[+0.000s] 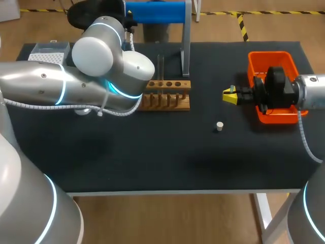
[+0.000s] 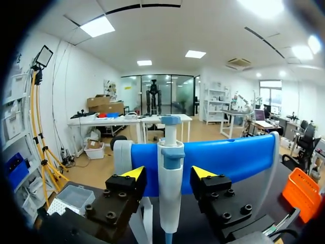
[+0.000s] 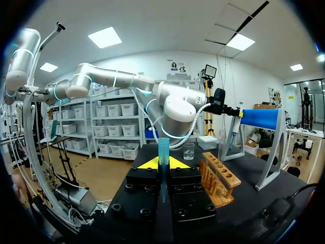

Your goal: Invert the test tube, pick up the pipette, mount the tip to pipette, aspirate from beaker and dispense into the tube, eject the tip, return the pipette, and cap with the stopper.

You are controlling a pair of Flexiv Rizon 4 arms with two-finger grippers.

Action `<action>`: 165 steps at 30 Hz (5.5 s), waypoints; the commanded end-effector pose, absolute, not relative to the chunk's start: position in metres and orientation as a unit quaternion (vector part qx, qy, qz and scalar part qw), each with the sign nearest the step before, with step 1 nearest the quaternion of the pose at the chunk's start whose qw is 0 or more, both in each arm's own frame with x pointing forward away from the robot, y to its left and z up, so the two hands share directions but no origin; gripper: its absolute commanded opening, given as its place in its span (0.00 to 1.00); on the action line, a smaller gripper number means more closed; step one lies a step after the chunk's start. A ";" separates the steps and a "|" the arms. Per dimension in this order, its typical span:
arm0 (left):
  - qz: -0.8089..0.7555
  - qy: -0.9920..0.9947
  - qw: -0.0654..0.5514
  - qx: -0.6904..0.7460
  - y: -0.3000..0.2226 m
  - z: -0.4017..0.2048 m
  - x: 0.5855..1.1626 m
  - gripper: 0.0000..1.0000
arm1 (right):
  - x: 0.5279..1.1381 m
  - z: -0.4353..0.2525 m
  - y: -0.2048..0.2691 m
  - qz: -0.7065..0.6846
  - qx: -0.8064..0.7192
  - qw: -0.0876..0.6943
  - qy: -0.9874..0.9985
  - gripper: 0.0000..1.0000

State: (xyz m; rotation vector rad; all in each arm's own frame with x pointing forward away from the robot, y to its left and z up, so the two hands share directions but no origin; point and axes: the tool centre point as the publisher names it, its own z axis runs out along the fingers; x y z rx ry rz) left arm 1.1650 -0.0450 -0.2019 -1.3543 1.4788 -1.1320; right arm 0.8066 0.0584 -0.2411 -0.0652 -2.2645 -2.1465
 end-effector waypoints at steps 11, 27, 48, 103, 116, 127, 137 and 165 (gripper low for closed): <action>-0.453 0.575 0.413 -0.541 -0.050 -0.211 1.171 0.47 | 0.806 -0.240 0.058 -0.687 -0.021 0.010 -0.727 0.00; -0.456 0.572 0.412 -0.542 -0.051 -0.214 1.176 0.44 | 0.806 -0.240 0.058 -0.687 -0.021 0.010 -0.727 0.00; -0.457 0.566 0.410 -0.549 -0.049 -0.217 1.175 0.00 | 0.806 -0.240 0.058 -0.687 -0.021 0.010 -0.727 0.00; -0.608 0.724 0.170 -0.279 -0.030 -0.081 1.106 0.00 | 0.806 -0.240 0.058 -0.687 -0.021 0.010 -0.727 0.00; -0.636 0.725 0.145 -0.219 -0.031 -0.065 1.053 0.00 | 0.806 -0.240 0.058 -0.687 -0.021 0.010 -0.727 0.00; -0.655 0.722 0.136 -0.179 -0.062 -0.046 0.992 0.00 | 0.806 -0.240 0.058 -0.687 -0.021 0.010 -0.727 0.00; -0.657 0.726 0.124 -0.160 -0.098 -0.020 0.952 0.00 | 0.806 -0.240 0.058 -0.687 -0.021 0.010 -0.727 0.00; -0.707 0.702 0.077 -0.038 -0.179 0.000 0.895 0.00 | 0.806 -0.240 0.058 -0.687 -0.021 0.010 -0.727 0.00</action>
